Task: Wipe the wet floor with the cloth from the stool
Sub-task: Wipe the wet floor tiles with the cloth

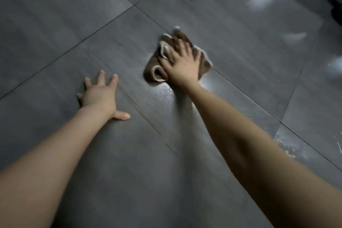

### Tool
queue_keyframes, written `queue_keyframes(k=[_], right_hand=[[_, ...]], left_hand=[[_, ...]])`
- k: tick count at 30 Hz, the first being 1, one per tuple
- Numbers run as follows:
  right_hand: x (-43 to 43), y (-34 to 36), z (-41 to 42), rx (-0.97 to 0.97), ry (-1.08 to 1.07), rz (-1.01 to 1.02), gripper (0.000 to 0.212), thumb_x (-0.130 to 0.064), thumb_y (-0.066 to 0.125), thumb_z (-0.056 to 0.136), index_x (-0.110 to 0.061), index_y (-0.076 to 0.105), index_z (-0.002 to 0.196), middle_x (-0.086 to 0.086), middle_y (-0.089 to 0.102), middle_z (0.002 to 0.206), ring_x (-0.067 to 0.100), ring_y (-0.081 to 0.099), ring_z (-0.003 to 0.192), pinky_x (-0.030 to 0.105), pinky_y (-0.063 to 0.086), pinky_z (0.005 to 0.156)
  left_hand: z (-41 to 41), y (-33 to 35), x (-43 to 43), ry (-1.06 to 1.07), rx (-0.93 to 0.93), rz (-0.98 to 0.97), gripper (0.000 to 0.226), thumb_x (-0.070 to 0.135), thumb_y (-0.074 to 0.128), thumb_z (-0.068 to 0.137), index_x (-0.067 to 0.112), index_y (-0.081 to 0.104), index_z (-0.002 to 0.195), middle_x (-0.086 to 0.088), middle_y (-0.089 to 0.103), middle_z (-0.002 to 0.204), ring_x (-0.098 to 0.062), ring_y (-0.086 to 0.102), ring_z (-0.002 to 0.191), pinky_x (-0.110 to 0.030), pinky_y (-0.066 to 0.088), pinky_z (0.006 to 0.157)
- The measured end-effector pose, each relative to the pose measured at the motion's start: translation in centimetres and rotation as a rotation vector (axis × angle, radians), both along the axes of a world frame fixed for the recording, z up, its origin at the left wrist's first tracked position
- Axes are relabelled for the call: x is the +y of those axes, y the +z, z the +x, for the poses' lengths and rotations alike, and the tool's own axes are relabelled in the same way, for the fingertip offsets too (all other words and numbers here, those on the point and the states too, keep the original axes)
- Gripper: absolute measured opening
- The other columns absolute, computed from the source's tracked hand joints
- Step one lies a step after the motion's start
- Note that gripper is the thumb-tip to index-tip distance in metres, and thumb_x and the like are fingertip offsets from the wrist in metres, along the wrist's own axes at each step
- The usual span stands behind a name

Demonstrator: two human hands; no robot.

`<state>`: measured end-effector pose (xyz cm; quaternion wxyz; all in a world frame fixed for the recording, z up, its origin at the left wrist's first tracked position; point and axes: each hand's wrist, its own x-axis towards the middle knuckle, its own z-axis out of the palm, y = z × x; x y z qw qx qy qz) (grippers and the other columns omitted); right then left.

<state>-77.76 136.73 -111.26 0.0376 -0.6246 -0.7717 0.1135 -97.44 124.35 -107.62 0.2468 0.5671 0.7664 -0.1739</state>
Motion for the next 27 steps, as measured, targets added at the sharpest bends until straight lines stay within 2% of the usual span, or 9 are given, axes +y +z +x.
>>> queue_keyframes(k=[3, 6, 8, 10, 14, 17, 22, 24, 27], right_hand=[[-5.6, 0.2, 9.2, -0.003, -0.228, 0.002, 0.056, -0.064, 0.034, 0.089, -0.044, 0.035, 0.142, -0.002, 0.012, 0.161, 0.019, 0.004, 0.148, 0.056, -0.003, 0.116], [-17.1, 0.0, 17.7, -0.056, -0.373, 0.007, 0.06, -0.064, 0.031, 0.087, -0.039, 0.041, 0.141, 0.003, 0.018, 0.159, 0.024, 0.011, 0.147, 0.06, 0.007, 0.115], [-24.3, -0.2, 20.0, -0.094, -0.439, -0.041, 0.065, -0.065, 0.03, 0.086, -0.032, 0.047, 0.139, 0.01, 0.026, 0.156, 0.031, 0.02, 0.144, 0.065, 0.015, 0.111], [-26.4, -0.4, 19.8, -0.11, -0.439, -0.101, 0.064, -0.064, 0.033, 0.084, -0.032, 0.046, 0.138, 0.015, 0.03, 0.153, 0.038, 0.024, 0.141, 0.069, 0.018, 0.108], [-15.6, -0.3, 16.0, -0.047, -0.223, -0.007, 0.066, -0.066, 0.033, 0.08, -0.043, 0.036, 0.142, 0.011, 0.018, 0.159, 0.038, 0.01, 0.146, 0.067, 0.003, 0.111], [-3.4, 0.2, 12.4, -0.036, -0.148, -0.064, 0.065, -0.069, 0.029, 0.084, -0.046, 0.025, 0.145, 0.007, 0.006, 0.161, 0.035, -0.002, 0.147, 0.064, -0.007, 0.112], [6.7, 0.5, 11.4, -0.072, 0.088, -0.073, 0.059, -0.068, 0.034, 0.088, -0.047, 0.029, 0.143, 0.001, 0.009, 0.161, 0.026, 0.001, 0.148, 0.057, -0.006, 0.114], [7.4, 0.0, 15.1, -0.017, -0.044, 0.001, 0.054, -0.065, 0.037, 0.088, -0.047, 0.037, 0.139, 0.0, 0.014, 0.16, 0.023, 0.006, 0.148, 0.056, -0.004, 0.113], [4.8, -0.2, 22.2, 0.036, -0.448, -0.005, 0.056, -0.064, 0.037, 0.088, -0.044, 0.039, 0.139, 0.003, 0.014, 0.16, 0.025, 0.006, 0.148, 0.062, -0.003, 0.113]], left_hand=[[0.3, 0.6, 0.4, 0.002, 0.046, -0.046, 0.135, 0.059, 0.08, 0.046, 0.024, -0.002, 0.146, -0.01, -0.006, 0.157, -0.043, 0.004, 0.143, -0.056, 0.026, 0.112], [3.5, 1.6, 1.4, -0.023, 0.022, -0.064, 0.128, 0.058, 0.079, 0.051, 0.011, 0.008, 0.146, -0.02, 0.001, 0.156, -0.043, 0.012, 0.142, -0.048, 0.024, 0.115], [7.7, 2.1, 2.1, -0.094, -0.078, -0.036, 0.122, 0.059, 0.078, 0.052, 0.011, 0.015, 0.145, -0.017, 0.004, 0.157, -0.043, 0.013, 0.142, -0.047, 0.026, 0.115], [12.0, 2.1, 2.7, -0.142, -0.112, -0.035, 0.126, 0.06, 0.077, 0.052, 0.009, 0.01, 0.145, -0.015, -0.001, 0.157, -0.046, 0.006, 0.141, -0.052, 0.027, 0.113], [17.3, 1.5, 3.9, -0.181, -0.046, -0.033, 0.132, 0.054, 0.08, 0.054, 0.004, -0.001, 0.145, -0.014, -0.007, 0.157, -0.049, 0.002, 0.14, -0.059, 0.024, 0.111], [18.4, 1.1, 4.4, -0.16, 0.013, -0.062, 0.14, 0.054, 0.082, 0.048, -0.001, -0.004, 0.144, -0.016, -0.008, 0.157, -0.05, 0.002, 0.14, -0.06, 0.024, 0.11], [18.6, 0.9, 4.6, -0.149, 0.037, -0.086, 0.142, 0.054, 0.083, 0.048, -0.001, -0.008, 0.143, -0.018, -0.012, 0.156, -0.049, 0.0, 0.14, -0.059, 0.023, 0.111], [18.6, 0.9, 4.8, -0.14, 0.036, -0.096, 0.143, 0.053, 0.083, 0.048, -0.001, -0.01, 0.143, -0.019, -0.015, 0.155, -0.05, -0.001, 0.14, -0.059, 0.023, 0.111], [18.7, 1.3, 4.6, -0.171, 0.04, -0.096, 0.143, 0.056, 0.082, 0.046, -0.001, -0.006, 0.143, -0.021, -0.011, 0.155, -0.05, 0.002, 0.14, -0.057, 0.023, 0.111]])
